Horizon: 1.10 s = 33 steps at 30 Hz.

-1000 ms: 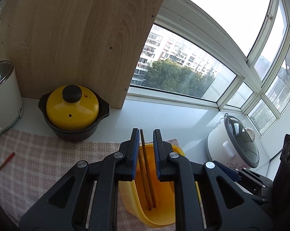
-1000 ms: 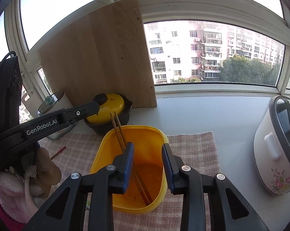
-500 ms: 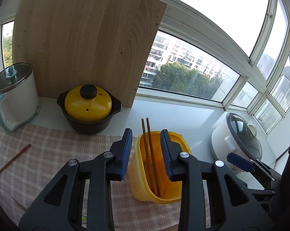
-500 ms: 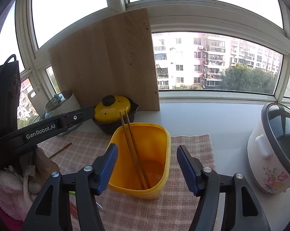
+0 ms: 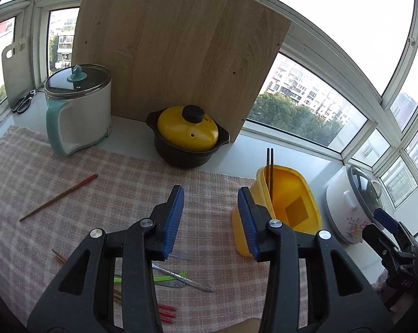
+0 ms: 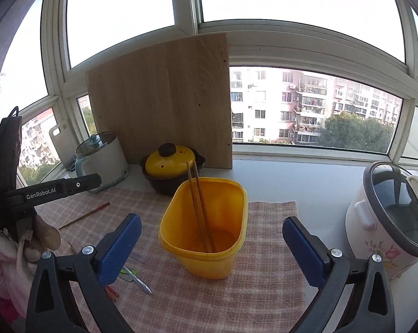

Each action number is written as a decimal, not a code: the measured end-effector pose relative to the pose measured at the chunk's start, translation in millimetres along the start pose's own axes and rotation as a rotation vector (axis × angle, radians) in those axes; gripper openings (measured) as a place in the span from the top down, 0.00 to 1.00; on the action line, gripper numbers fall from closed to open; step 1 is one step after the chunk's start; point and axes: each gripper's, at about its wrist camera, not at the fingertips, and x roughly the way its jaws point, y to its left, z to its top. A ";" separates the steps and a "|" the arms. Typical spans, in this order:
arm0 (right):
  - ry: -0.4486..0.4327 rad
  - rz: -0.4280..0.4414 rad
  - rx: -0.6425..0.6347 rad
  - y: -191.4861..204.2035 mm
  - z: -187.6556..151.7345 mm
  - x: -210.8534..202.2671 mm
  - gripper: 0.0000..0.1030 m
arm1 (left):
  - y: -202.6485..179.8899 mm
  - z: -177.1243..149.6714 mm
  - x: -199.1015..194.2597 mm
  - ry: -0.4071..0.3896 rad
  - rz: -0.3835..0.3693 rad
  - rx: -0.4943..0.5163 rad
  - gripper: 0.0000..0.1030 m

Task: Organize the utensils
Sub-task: 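Move both open tools back over the remaining chopsticks on the cloth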

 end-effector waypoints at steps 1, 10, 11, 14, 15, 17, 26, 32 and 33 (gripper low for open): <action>-0.008 0.003 -0.003 3.0 -1.5 -2.0 0.00 | 9.5 -2.3 -3.1 0.008 0.013 -0.003 0.61; 0.005 0.107 -0.109 53.8 -8.8 2.1 0.00 | 103.1 -28.3 -28.4 0.100 0.087 -0.075 0.61; 0.017 0.119 -0.131 62.1 -10.1 4.9 0.00 | 112.9 -30.8 -29.9 0.110 0.093 -0.091 0.61; 0.066 0.152 -0.193 85.5 -13.2 16.5 0.00 | 142.6 -41.0 -35.8 0.126 0.119 -0.144 0.61; 0.079 0.170 -0.207 92.2 -14.9 20.5 0.00 | 152.0 -45.1 -37.1 0.135 0.124 -0.163 0.61; 0.113 0.204 -0.224 103.2 -18.1 29.6 0.00 | 166.6 -52.7 -37.4 0.154 0.133 -0.192 0.61; 0.342 0.363 -0.323 142.5 -47.3 81.3 0.28 | 208.4 -90.4 -26.0 0.232 0.138 -0.302 0.61; 0.465 0.442 -0.369 162.9 -67.1 109.3 0.39 | 227.7 -95.3 -15.7 0.252 0.175 -0.300 0.61; 0.481 0.451 -0.378 166.1 -70.1 112.4 0.41 | 230.7 -94.3 -15.4 0.254 0.179 -0.302 0.61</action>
